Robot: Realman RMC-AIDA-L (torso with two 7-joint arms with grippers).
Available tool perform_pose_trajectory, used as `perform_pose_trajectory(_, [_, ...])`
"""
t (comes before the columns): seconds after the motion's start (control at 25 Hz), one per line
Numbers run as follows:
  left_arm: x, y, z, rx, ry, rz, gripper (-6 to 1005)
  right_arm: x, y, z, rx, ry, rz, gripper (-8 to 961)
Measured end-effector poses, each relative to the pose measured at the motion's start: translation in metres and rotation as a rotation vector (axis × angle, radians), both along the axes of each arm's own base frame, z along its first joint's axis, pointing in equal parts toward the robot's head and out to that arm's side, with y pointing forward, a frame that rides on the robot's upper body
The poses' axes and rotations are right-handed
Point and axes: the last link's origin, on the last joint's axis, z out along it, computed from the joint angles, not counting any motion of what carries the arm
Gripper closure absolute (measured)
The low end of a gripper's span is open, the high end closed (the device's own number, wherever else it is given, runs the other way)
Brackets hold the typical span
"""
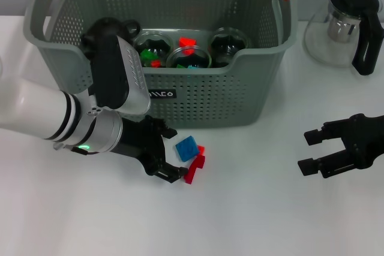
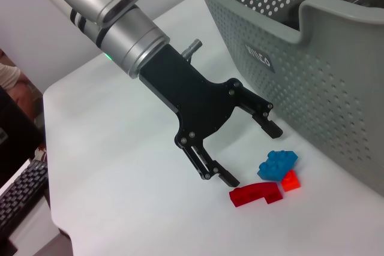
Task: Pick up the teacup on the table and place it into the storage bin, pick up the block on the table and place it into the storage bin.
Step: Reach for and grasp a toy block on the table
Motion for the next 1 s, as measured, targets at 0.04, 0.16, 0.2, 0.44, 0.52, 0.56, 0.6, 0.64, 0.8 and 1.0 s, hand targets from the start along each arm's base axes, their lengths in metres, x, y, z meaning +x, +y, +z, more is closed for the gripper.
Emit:
perform_pose_trajectory(0.04, [0.0001,0.0000,-0.0001,0.000,0.000,0.000,114,0.0000,0.0000,0.0000,0.000,0.000,0.000,27])
perform_pose_trajectory(0.16, [0.0002,-0.0004,-0.0003,-0.003,-0.001,0.000,115,-0.0002,0.0000,-0.0004,0.001,0.001,0.000,27])
perform_pose_trajectory(0.2, [0.0003,-0.0009,-0.0004,-0.006,-0.001,0.000,115,-0.0003,0.0000,-0.0006,0.001,0.001,0.000,27])
perform_pose_trajectory(0.44, [-0.0004,-0.0026,-0.0008,-0.016,0.002,-0.012,115,-0.0007,0.0002,-0.0007,0.002,0.004,0.000,27])
perform_pose_trajectory(0.52, [-0.0006,-0.0025,-0.0008,-0.015,0.003,-0.013,115,-0.0007,0.0002,-0.0007,0.002,0.004,0.000,28])
perform_pose_trajectory(0.56, [-0.0006,-0.0026,-0.0008,-0.015,0.003,-0.015,115,-0.0007,0.0002,-0.0006,0.002,0.004,0.001,28])
perform_pose_trajectory(0.6, [-0.0006,-0.0026,-0.0008,-0.016,0.003,-0.016,115,-0.0007,0.0003,-0.0006,0.002,0.004,0.001,28])
perform_pose_trajectory(0.64, [-0.0006,-0.0025,-0.0008,-0.016,0.004,-0.019,115,-0.0007,0.0003,-0.0006,0.002,0.004,0.001,28])
perform_pose_trajectory(0.8, [-0.0005,-0.0021,-0.0006,-0.014,0.004,-0.028,115,-0.0008,0.0002,-0.0007,0.002,0.005,0.001,28])
perform_pose_trajectory(1.0, [-0.0009,-0.0022,-0.0002,-0.012,0.000,-0.028,115,-0.0010,0.0002,-0.0011,0.003,0.006,0.005,27])
